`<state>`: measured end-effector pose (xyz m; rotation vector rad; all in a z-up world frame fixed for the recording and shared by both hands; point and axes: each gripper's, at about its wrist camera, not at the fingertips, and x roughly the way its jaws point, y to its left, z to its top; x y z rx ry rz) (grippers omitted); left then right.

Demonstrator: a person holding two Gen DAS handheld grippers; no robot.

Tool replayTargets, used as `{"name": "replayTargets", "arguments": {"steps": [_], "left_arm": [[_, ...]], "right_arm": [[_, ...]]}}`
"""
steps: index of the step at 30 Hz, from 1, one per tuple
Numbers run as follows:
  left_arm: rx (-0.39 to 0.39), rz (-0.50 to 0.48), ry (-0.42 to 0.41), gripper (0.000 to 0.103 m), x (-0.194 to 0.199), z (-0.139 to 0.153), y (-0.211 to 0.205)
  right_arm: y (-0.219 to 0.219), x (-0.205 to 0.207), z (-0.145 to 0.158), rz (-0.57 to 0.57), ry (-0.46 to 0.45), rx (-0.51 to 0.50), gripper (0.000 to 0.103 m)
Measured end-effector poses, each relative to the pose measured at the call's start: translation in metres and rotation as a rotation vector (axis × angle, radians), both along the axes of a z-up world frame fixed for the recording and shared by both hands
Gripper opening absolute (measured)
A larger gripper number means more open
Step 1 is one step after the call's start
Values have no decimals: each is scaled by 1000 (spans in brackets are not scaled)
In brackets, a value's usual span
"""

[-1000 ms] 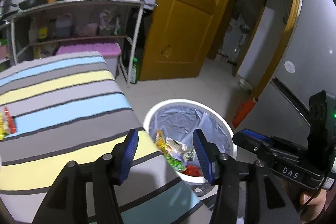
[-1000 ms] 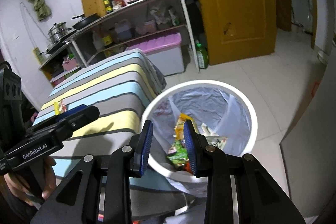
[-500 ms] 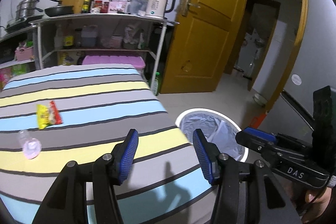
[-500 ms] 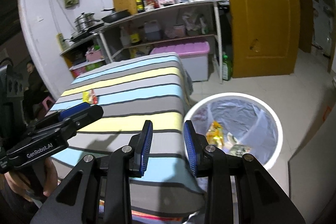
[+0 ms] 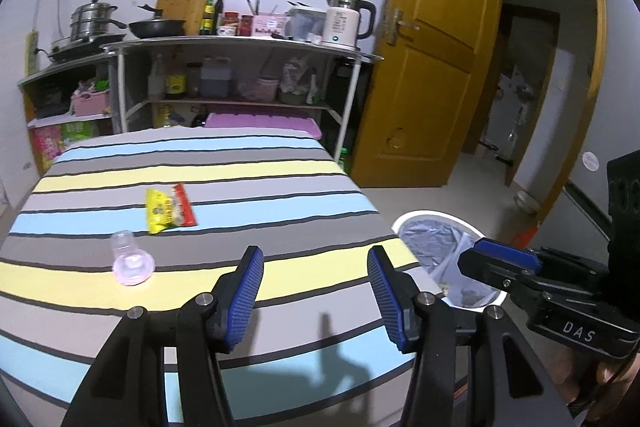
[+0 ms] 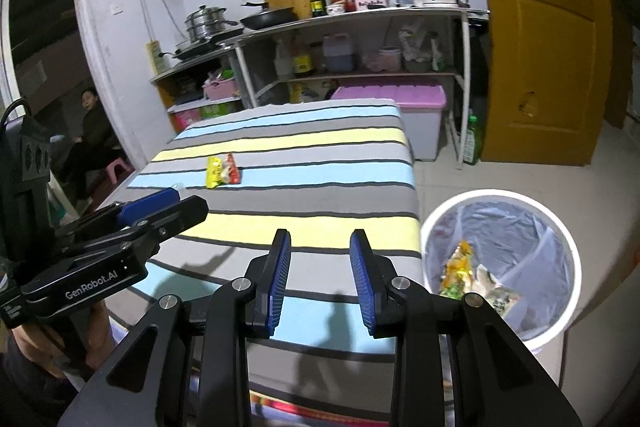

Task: Collect trash
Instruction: 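Move both tools back over the table toward the clear cup and yellow packet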

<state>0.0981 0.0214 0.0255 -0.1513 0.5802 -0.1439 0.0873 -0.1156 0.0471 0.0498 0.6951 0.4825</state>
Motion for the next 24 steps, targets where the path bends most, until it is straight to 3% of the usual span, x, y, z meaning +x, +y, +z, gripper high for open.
{"name": "replayTargets", "arguments": {"steps": [15, 18, 24], "left_arm": [[5, 127, -6, 53, -12, -7, 53], [6, 151, -4, 53, -14, -10, 63], [12, 198, 9, 53, -17, -15, 81]], "right_arm": [[39, 7, -5, 83, 1, -9, 32], [46, 8, -6, 98, 2, -8, 37], [59, 13, -9, 128, 5, -3, 38]]}}
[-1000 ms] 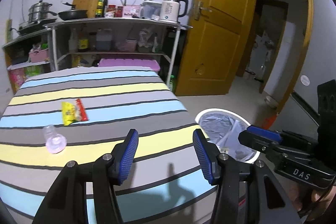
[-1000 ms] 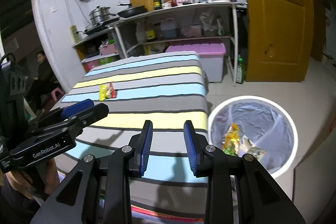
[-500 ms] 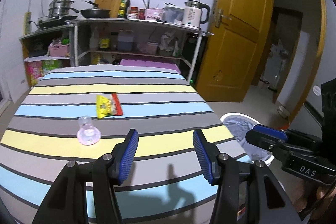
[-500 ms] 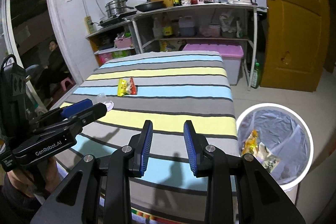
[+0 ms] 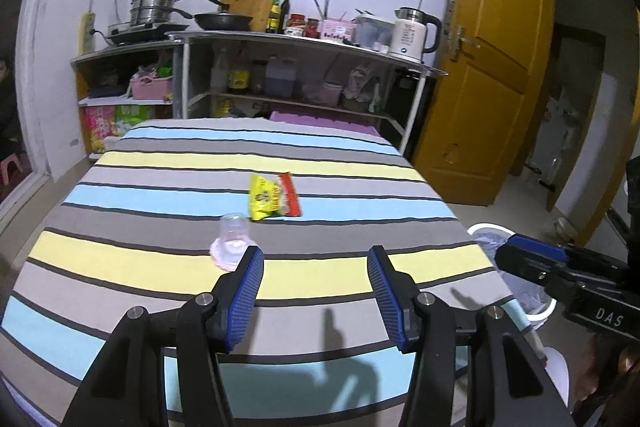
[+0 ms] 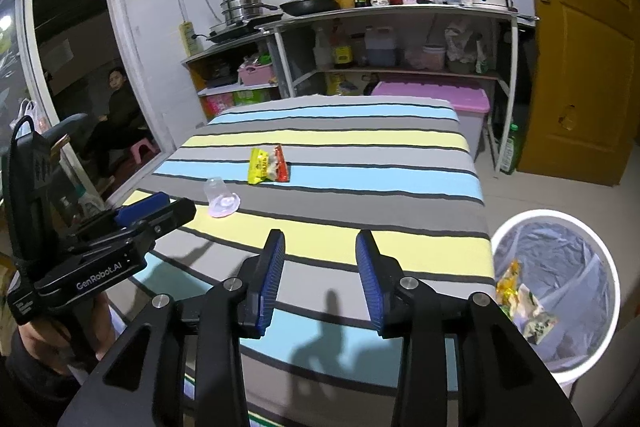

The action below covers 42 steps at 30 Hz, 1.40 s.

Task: Collect trash
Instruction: 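Move both tools back over the table toward the clear cup and yellow packet, then grasp the clear plastic cup with the left tool while the right tool grasps the yellow-red packet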

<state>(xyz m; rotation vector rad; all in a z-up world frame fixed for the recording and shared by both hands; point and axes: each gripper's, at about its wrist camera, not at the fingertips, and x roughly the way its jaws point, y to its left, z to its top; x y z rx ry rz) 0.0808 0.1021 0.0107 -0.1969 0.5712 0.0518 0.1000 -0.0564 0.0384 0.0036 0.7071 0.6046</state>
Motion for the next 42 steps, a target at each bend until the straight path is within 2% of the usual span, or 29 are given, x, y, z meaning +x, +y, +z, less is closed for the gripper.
{"name": "replayTargets", "arguments": {"steps": [10, 15, 22, 25, 30, 36, 42], "left_arm": [[1, 55, 40, 53, 13, -15, 32], [6, 61, 70, 53, 35, -26, 41], [-25, 77, 144, 53, 70, -45, 53], [-43, 84, 166, 48, 79, -49, 59], [-63, 105, 208, 32, 91, -57, 66], [-90, 92, 191, 30, 88, -57, 70], [-96, 82, 161, 30, 79, -52, 77]], "right_arm": [[20, 12, -8, 30, 20, -10, 38], [30, 22, -12, 38, 33, -17, 38], [43, 40, -16, 53, 41, -25, 38], [49, 46, -17, 62, 42, -29, 38], [64, 62, -20, 91, 62, -34, 38], [85, 86, -26, 133, 89, -53, 44], [117, 113, -34, 187, 108, -95, 44]]}}
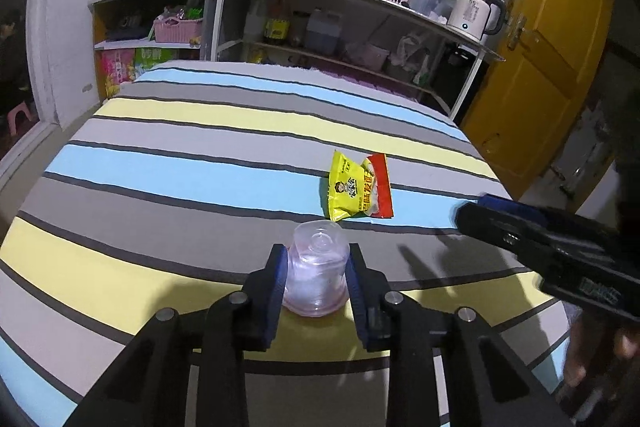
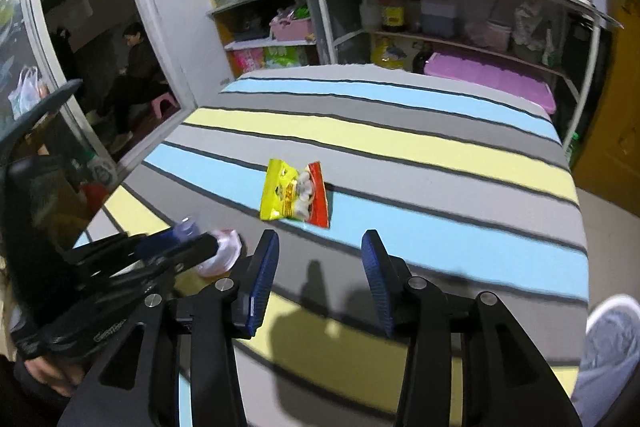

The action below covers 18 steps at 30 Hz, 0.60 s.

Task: Collect trash
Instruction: 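Grasp the clear plastic cup with the left tool while the right tool grasps the yellow-red packet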

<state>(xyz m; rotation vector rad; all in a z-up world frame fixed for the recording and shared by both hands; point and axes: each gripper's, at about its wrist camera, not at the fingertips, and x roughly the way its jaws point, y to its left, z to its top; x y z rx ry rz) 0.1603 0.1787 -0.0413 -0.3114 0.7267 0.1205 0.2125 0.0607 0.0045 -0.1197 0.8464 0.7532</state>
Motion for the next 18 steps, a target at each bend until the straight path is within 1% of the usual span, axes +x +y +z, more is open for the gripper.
{"name": "replayTargets", "arguments": {"steps": [6, 9, 13, 16, 18], "left_arm": [[-25, 3, -6, 30, -5, -2, 10], [-42, 10, -4, 29, -6, -4, 17], [-67, 5, -8, 29, -4, -6, 23], [-82, -8, -9, 29, -2, -7, 24], [-86, -11, -8, 30, -1, -7, 24]], "right_arm": [[29, 25, -15, 43, 20, -51, 44], [40, 35, -23, 65, 43, -59, 44], [50, 47, -31, 80, 66, -76, 44], [55, 51, -34, 88, 79, -70, 45], [59, 54, -36, 80, 90, -84, 44]]}}
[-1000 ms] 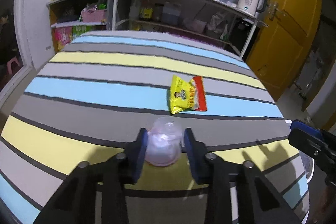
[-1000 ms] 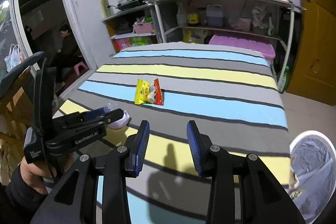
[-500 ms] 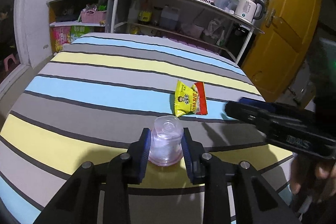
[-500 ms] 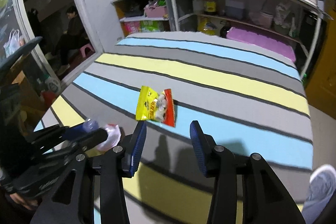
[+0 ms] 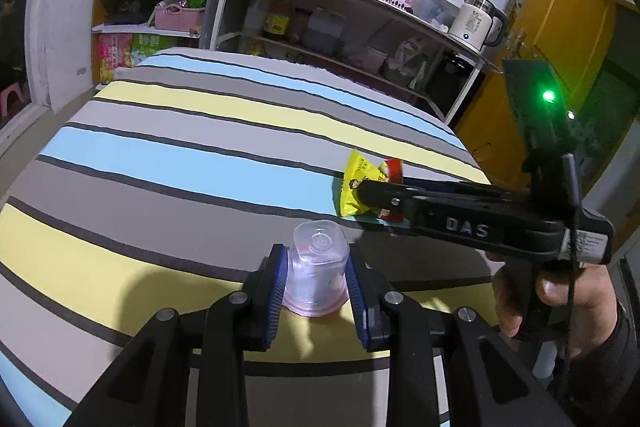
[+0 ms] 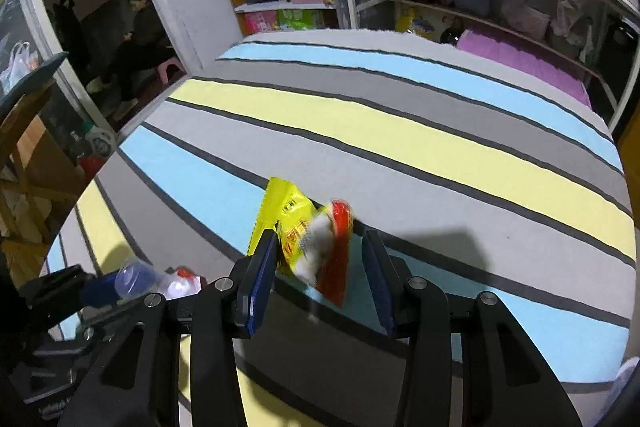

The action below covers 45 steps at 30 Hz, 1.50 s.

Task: Collect trash
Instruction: 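Grasp the clear plastic cup with the left tool while the right tool grasps the yellow-red packet, then carry the clear cup and yellow-red packet over the white bin with both tools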

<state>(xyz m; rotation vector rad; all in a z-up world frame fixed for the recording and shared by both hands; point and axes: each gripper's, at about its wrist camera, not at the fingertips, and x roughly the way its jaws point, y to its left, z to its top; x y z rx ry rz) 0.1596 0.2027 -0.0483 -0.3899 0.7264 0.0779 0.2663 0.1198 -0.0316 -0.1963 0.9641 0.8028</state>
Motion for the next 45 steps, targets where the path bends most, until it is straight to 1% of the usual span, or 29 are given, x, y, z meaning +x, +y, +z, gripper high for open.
{"name": "replayTargets", "arguments": {"steps": [2, 3, 4, 9, 15, 22, 25, 30, 36, 45], "left_arm": [[-6, -3, -1, 30, 0, 0, 1], [-9, -4, -1, 29, 1, -1, 2], [-11, -5, -1, 29, 1, -1, 3], [-5, -6, -1, 30, 1, -1, 3], [31, 6, -3, 29, -2, 4, -4], [74, -18, -12, 29, -15, 15, -27], [108, -37, -30, 29, -25, 22, -43], [136, -72, -49, 29, -38, 32, -68], [163, -109, -78, 30, -54, 45, -95], [181, -177, -104, 30, -65, 60, -136]], "right_arm": [[3, 2, -2, 1, 22, 2, 44], [4, 2, -3, 0, 27, 4, 43], [5, 2, -3, 2, 29, 9, 33], [3, -6, 2, -11, 2, 14, 29], [-17, -17, 17, -49, -14, 53, 29], [-55, -46, 30, -104, -22, 97, 29], [-72, -62, 35, -123, -40, 104, 29], [-100, -86, 44, -160, -71, 122, 28], [-129, -112, 53, -198, -104, 134, 28], [-169, -134, 61, -260, -133, 148, 28]]}}
